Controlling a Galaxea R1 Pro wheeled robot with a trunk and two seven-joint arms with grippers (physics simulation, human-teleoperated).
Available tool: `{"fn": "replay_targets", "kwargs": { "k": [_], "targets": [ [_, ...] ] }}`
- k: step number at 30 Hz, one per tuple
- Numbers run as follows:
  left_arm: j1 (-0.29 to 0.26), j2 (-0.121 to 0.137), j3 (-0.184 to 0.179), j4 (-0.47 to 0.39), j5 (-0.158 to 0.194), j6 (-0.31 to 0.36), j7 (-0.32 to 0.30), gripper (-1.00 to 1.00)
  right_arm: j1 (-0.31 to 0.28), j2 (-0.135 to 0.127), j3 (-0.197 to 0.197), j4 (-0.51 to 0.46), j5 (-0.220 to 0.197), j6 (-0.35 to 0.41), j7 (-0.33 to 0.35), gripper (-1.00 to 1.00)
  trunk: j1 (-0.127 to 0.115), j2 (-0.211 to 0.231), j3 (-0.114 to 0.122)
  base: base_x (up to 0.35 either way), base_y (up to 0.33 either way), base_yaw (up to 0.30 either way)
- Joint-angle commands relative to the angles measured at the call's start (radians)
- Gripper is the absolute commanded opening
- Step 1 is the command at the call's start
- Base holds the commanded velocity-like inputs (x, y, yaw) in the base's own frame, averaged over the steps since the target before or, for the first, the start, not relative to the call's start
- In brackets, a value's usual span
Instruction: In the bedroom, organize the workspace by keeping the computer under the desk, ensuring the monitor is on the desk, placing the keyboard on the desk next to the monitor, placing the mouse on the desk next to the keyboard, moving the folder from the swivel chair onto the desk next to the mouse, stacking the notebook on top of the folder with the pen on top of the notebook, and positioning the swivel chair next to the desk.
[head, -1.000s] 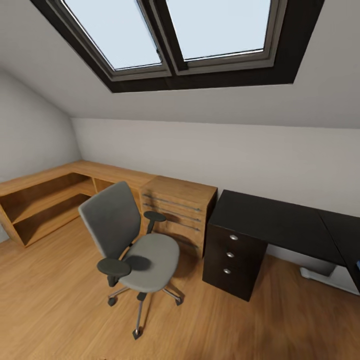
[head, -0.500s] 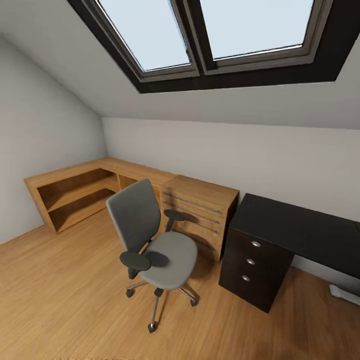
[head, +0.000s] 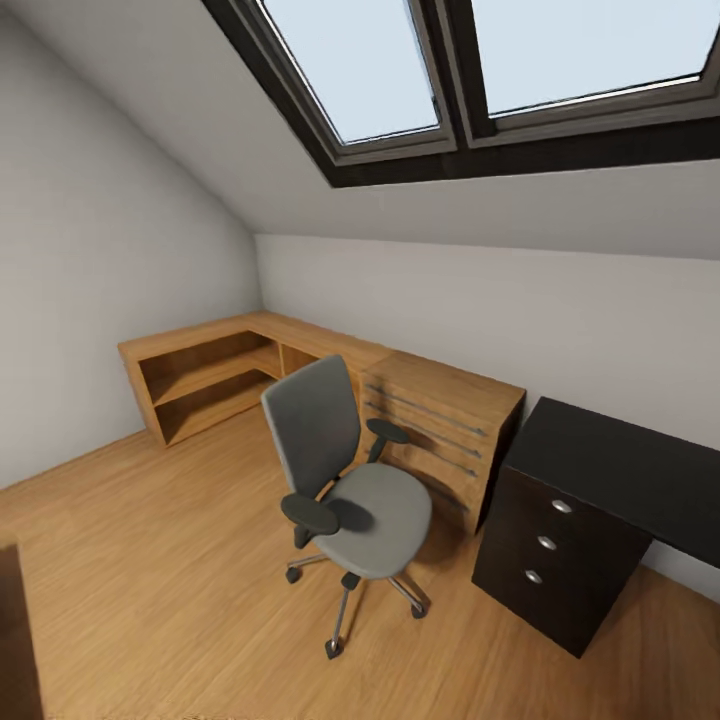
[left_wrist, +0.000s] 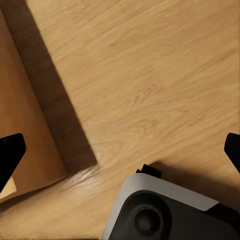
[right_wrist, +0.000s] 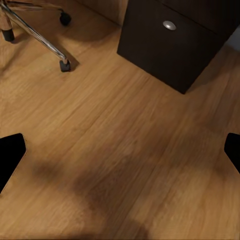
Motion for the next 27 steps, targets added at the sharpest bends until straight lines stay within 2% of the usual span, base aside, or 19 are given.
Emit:
{"fn": "replay_targets", "kwargs": {
  "k": [1,11,27],
  "targets": [
    [-0.001,0.000,-0.008,0.000,-0.001,-0.001,0.010,1.00,-0.001,0.001,0.009,0.002,-0.004,-0.006,-0.005,1.00,0.000,-0.001,-0.001,0.000,0.000,0.284],
    [-0.001,0.000,-0.008,0.000,-0.004,0.000,0.009,1.00,0.019,0.000,0.009,0.002,-0.004,-0.068,-0.007,1.00,0.000,-0.001,-0.003,0.000,0.000,0.283],
    [-0.001,0.000,-0.010,0.000,-0.005,0.001,0.008,1.00,0.025,0.000,0.009,0.002,-0.004,-0.039,-0.004,1.00,0.000,-0.001,-0.010,0.000,0.000,0.258]
  ]
}}
